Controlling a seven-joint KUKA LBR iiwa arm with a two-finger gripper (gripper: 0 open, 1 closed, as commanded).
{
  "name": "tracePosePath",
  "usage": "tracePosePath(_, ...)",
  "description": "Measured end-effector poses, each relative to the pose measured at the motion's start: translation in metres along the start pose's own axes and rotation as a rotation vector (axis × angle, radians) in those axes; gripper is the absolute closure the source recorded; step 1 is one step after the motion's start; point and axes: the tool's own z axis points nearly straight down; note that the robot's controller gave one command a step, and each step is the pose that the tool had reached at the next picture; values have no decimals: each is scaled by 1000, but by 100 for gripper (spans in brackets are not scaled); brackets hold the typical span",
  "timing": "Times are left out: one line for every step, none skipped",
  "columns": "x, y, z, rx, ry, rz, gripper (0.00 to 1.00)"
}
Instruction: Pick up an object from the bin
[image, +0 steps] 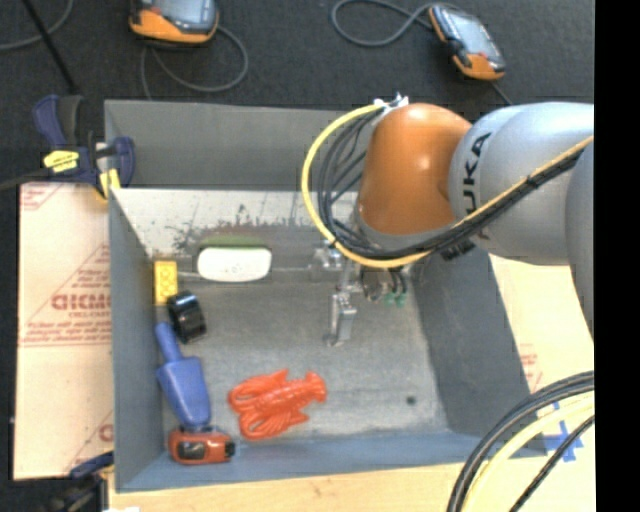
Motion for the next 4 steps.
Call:
tracePosePath(29,6,19,1,-20,-35,0)
tracePosePath(51,7,89,1,-13,-70,0)
tracePosePath(44,20,106,1,-10,-215,100)
tracePosePath(44,20,106,1,-10,-215,100)
